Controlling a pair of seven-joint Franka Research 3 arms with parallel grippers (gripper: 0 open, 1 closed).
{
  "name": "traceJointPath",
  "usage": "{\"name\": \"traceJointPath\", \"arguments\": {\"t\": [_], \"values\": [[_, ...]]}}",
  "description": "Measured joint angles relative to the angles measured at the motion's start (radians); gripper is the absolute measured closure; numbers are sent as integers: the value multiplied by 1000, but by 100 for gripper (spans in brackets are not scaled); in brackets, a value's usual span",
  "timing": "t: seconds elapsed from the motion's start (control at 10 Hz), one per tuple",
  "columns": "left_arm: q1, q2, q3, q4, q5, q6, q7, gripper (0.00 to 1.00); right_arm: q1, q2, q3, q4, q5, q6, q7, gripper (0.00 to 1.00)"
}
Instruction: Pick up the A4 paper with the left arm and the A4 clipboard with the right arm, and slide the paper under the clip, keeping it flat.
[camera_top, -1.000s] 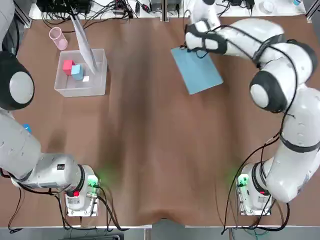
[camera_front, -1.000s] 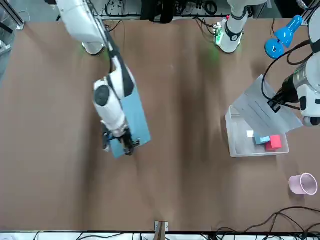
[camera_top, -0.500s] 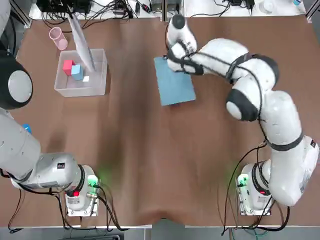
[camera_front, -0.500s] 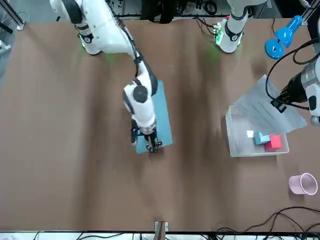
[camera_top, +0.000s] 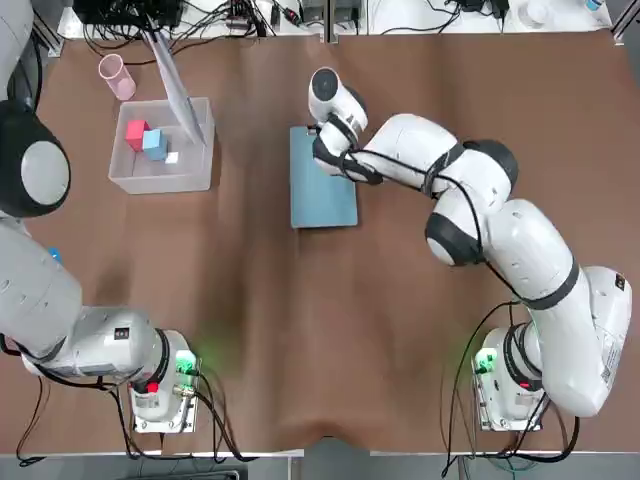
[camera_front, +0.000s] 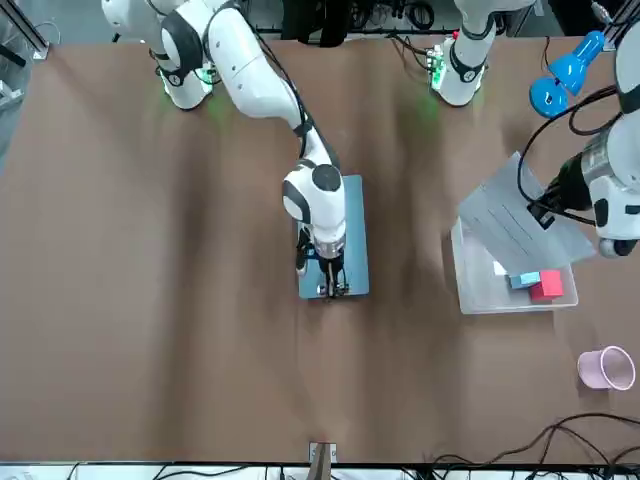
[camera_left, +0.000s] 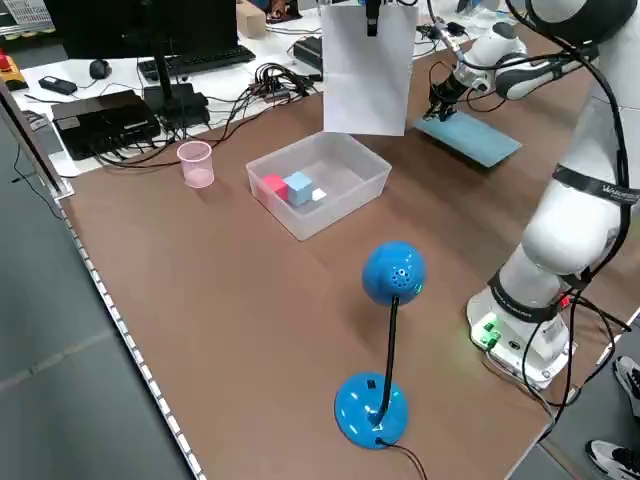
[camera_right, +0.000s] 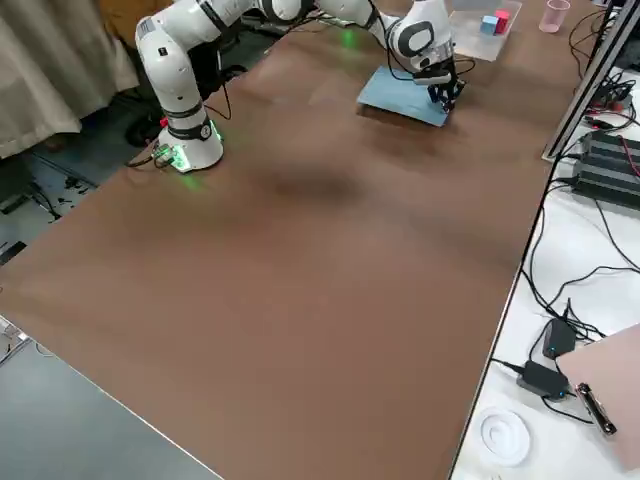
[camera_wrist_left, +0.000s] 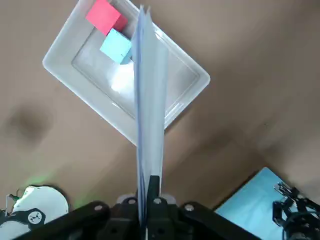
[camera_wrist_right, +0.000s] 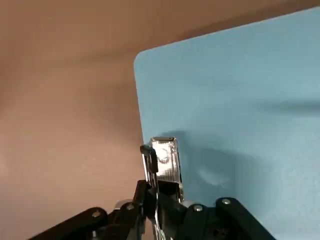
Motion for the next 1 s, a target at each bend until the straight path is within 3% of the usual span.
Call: {"name": "traceJointPath", "arguments": {"t": [0.5, 0.6, 1.0], "values": [[-24, 0, -11, 0, -25, 0, -71, 99, 19, 39, -7, 16, -36, 3, 8, 94], [-24, 0, -11, 0, -31, 0, -104, 99, 18, 40, -10, 17, -36, 3, 8, 85], [-64, 26, -13, -1, -42, 123, -354, 99, 10, 38, -23, 40, -36, -3, 8, 26]]}}
